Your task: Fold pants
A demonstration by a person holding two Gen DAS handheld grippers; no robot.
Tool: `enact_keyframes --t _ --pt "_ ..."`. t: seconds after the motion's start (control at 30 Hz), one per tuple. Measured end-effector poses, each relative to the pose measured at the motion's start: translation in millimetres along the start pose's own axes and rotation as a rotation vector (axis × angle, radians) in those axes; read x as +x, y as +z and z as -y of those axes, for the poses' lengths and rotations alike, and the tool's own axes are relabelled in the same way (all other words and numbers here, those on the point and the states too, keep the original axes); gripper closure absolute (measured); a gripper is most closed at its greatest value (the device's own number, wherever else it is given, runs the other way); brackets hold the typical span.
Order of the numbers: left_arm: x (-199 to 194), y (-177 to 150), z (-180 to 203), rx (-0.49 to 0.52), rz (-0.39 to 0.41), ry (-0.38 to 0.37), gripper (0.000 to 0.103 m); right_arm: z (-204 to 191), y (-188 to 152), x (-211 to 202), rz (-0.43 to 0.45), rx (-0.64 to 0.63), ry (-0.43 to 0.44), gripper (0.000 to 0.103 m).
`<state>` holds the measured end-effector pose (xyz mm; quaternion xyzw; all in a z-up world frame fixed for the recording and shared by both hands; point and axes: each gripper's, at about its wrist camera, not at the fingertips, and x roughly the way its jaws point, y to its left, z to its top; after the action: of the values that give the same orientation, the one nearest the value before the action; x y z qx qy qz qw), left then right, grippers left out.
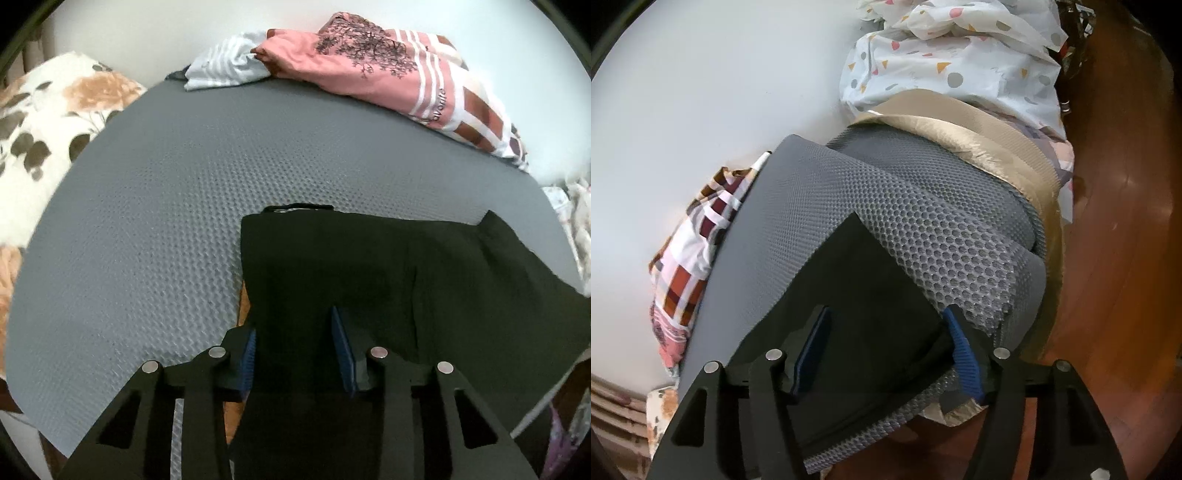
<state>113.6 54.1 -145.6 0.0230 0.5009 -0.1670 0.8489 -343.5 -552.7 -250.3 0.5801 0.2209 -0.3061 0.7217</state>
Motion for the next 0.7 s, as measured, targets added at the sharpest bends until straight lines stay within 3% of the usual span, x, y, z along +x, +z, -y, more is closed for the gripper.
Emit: enact_keyframes --t 0.1,0.27,0.33,0.4,0.47,0.6,0.7 --pt "2 1 -11 -0.019 0.004 -0.004 0.065 15 2 -2 0.003 0.085 0.109 0.035" --pt "-6 3 -24 -0.023 0.025 0.064 0.065 41 6 -2 -0.027 0.202 0.265 0.036" --pt "-8 1 -35 -0.059 0.039 0.085 0.066 42 8 -2 -0.043 0.188 0.278 0.036" --pt "-9 -1 -40 -0.079 0.047 0.057 0.066 36 8 -1 -0.059 0.149 0.268 0.036" --pt "-11 -4 -36 -0.052 0.054 0.075 0.066 28 7 -1 -0.078 0.09 0.251 0.034" --pt "-22 -6 -26 0.0 0.084 0.123 0.066 13 -6 10 -0.165 0.055 0.308 0.036" --pt "-47 -6 -27 -0.031 0.158 0.138 0.066 8 -12 11 -0.175 0.062 0.308 0.033"
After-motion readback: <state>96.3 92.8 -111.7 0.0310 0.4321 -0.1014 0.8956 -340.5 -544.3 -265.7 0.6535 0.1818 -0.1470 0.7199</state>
